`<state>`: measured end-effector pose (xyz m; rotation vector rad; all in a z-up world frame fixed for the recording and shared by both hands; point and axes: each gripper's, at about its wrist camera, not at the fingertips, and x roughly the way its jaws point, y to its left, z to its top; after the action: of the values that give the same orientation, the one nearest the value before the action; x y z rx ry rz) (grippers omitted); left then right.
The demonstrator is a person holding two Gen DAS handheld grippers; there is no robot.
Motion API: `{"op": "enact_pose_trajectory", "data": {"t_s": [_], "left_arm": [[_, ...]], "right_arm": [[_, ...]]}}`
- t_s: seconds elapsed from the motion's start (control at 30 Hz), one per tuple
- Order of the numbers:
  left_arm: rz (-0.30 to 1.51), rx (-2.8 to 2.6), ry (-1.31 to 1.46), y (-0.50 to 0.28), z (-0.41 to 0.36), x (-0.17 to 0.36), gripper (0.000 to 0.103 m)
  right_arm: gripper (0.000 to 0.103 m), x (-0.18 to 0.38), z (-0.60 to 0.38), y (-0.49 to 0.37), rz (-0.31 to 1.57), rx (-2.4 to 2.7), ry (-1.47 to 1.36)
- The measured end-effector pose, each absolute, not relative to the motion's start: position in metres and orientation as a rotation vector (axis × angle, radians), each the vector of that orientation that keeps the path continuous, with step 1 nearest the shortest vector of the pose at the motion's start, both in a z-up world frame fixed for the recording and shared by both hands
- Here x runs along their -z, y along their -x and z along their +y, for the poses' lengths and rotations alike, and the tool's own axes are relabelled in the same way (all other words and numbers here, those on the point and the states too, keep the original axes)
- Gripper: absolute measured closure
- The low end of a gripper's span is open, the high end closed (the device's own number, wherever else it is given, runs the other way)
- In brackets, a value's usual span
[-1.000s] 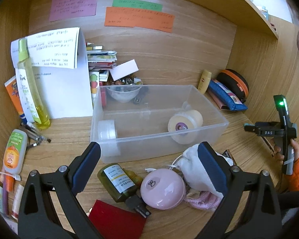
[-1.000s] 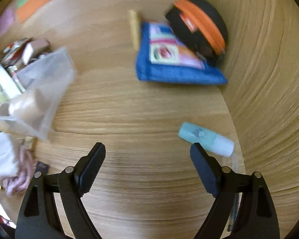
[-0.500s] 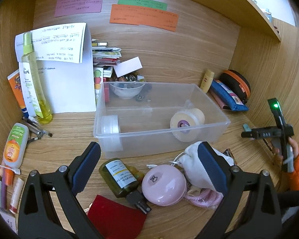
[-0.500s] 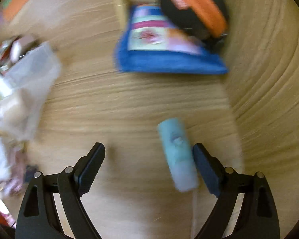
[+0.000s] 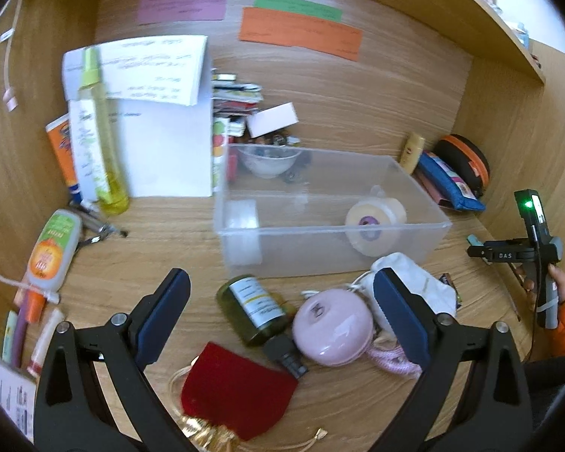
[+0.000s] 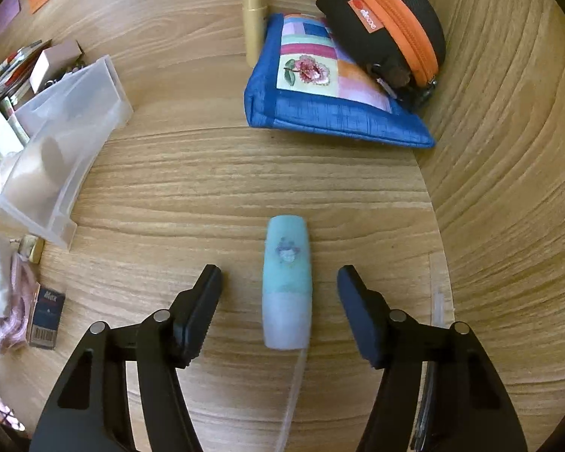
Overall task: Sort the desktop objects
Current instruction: 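Grasp the teal tube with the right tool while the left tool grasps the red pouch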
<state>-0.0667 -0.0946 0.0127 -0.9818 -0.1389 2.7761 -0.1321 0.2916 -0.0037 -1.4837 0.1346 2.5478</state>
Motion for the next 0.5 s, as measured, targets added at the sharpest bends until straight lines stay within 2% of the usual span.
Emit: {"op": "enact_pose_trajectory", "data": {"t_s": [0.1, 0.17, 0.3, 0.5], "left_arm": [[-0.178, -2.8, 1.005, 0.063, -0.102, -0.01, 0.004], [-0.198, -2.823, 1.012, 0.06, -0.108, -0.009, 0.004], [-0.221, -2.86, 1.043, 0.053, -0.12, -0.003, 0.004], [-0.207, -2.891, 1.14, 0.041, -0.132, 0.01, 0.004]], "right_arm": [[0.063, -0.001, 0.287, 0.133, 0.105, -2.586, 1.475], [0.079, -0.004, 0.281, 0.133, 0.08, -2.61, 1.48], [0.081, -0.009, 0.266, 0.131, -0.027, -2.615, 1.453], [0.08, -0.025, 0.269, 0.114, 0.021, -2.696, 1.41]]}}
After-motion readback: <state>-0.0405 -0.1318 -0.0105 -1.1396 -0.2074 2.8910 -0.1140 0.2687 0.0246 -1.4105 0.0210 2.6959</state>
